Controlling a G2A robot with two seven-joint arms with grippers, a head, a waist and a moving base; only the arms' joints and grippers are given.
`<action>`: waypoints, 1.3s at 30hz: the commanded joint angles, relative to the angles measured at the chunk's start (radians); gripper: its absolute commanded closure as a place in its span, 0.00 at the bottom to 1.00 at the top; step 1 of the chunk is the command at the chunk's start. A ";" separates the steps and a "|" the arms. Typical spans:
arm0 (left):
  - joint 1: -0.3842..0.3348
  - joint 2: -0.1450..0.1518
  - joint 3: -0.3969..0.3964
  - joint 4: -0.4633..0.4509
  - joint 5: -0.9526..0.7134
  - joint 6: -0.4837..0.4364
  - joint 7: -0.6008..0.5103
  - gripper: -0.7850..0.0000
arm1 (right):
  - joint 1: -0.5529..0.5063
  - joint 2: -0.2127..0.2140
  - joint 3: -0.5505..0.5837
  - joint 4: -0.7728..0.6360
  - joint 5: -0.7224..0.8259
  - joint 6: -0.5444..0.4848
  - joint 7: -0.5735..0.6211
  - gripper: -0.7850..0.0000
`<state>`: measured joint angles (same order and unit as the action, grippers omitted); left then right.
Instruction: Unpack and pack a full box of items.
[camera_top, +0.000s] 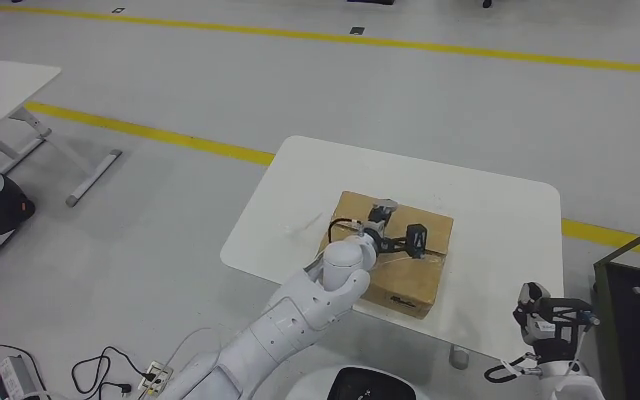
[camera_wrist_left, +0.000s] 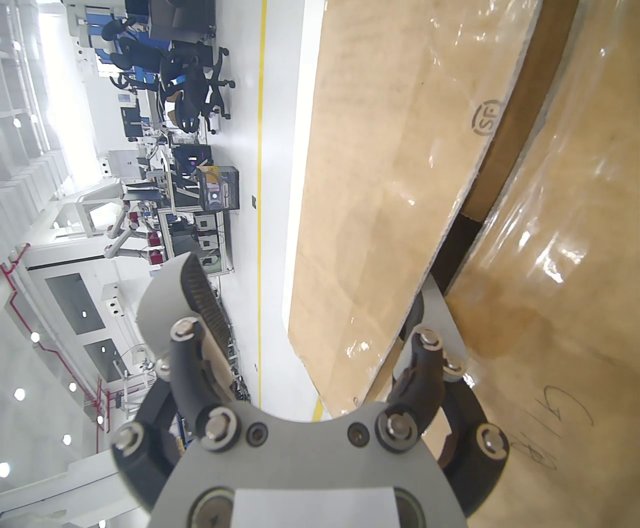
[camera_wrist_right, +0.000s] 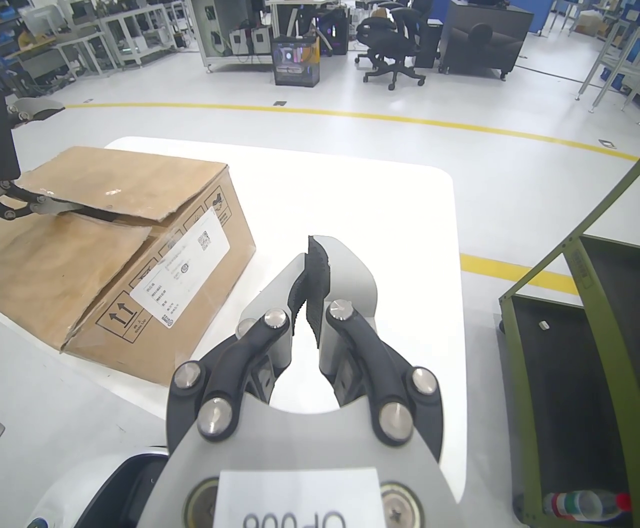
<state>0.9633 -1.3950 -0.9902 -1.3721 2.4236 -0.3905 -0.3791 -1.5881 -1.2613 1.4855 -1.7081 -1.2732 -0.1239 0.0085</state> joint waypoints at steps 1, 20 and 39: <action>0.000 0.000 -0.002 -0.001 0.001 0.005 0.013 1.00 | 0.001 0.000 -0.003 0.001 -0.003 0.001 0.001 1.00; 0.017 -0.005 -0.047 -0.081 -0.108 -0.080 -0.001 1.00 | -0.001 0.000 -0.010 -0.003 0.000 0.000 -0.004 1.00; 0.001 -0.020 -0.005 -0.166 -0.125 -0.154 -0.094 0.00 | -0.008 0.002 0.006 -0.007 0.021 -0.012 -0.013 1.00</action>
<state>0.9741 -1.4140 -1.0020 -1.5563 2.2737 -0.5711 -0.4909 -1.5954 -1.2598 1.4893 -1.7142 -1.2528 -0.1351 -0.0043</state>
